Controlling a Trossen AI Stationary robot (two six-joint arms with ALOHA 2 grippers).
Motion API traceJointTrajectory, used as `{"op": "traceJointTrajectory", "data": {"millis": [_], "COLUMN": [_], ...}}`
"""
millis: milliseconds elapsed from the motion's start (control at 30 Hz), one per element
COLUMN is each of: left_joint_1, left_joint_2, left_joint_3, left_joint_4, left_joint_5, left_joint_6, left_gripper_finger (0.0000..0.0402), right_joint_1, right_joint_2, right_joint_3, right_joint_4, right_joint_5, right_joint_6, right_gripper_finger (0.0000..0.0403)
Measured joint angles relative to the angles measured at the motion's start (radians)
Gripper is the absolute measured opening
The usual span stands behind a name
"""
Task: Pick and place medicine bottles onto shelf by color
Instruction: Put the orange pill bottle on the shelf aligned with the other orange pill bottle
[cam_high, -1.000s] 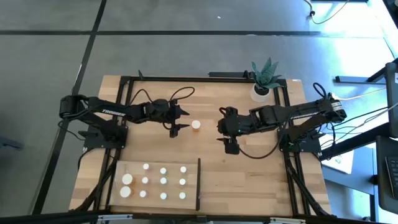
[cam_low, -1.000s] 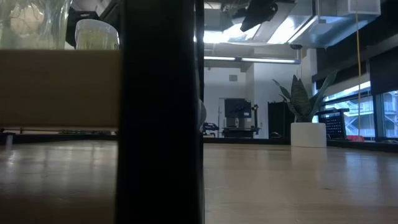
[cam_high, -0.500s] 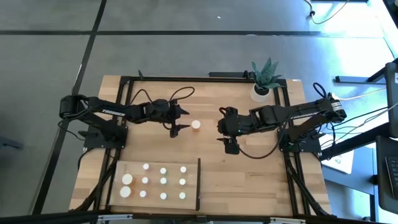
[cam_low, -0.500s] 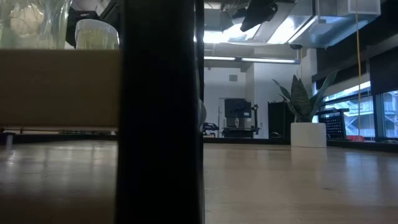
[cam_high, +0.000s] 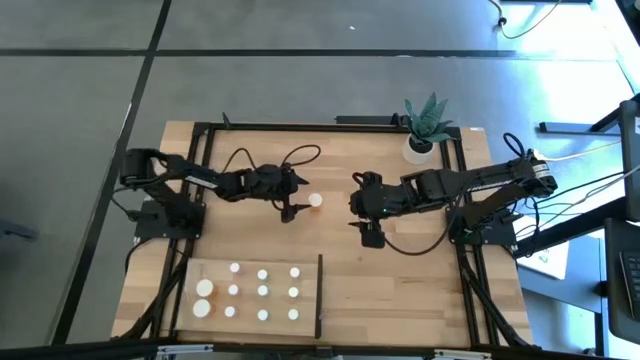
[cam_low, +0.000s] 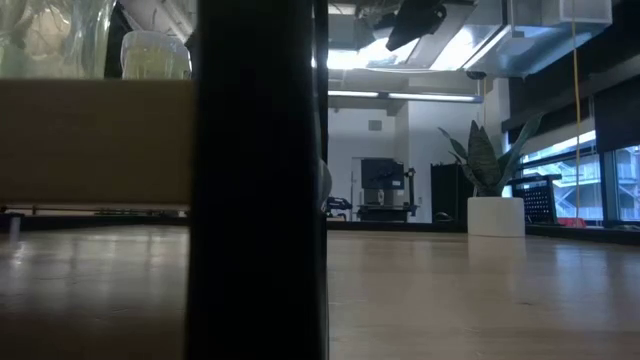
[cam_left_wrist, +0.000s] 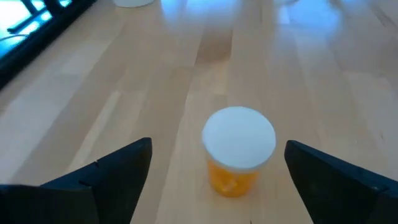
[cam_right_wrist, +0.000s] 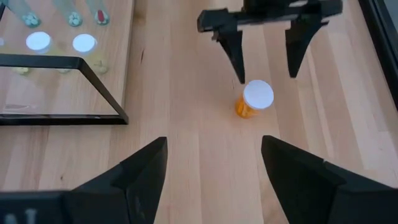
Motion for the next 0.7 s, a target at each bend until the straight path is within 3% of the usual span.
{"op": "traceJointTrajectory", "data": {"millis": [300,400,700], "left_joint_1": [0.0,0.0,-0.002], "left_joint_2": [0.124,0.134,0.134], "left_joint_3": [0.0,0.0,0.0], "left_joint_4": [0.161,0.183,0.192], "left_joint_5": [0.065,0.065,0.036], "left_joint_6": [0.0,0.0,0.006], "left_gripper_finger": [0.0378,0.0396,0.0399], "right_joint_1": [0.0,0.0,0.0], "right_joint_2": [0.0,0.0,0.0], "right_joint_3": [0.0,0.0,0.0], "right_joint_4": [0.005,0.005,0.006], "right_joint_5": [0.0,0.0,0.0], "right_joint_6": [0.0,-0.002,0.0], "right_gripper_finger": [0.0262,0.0262,0.0262]}}
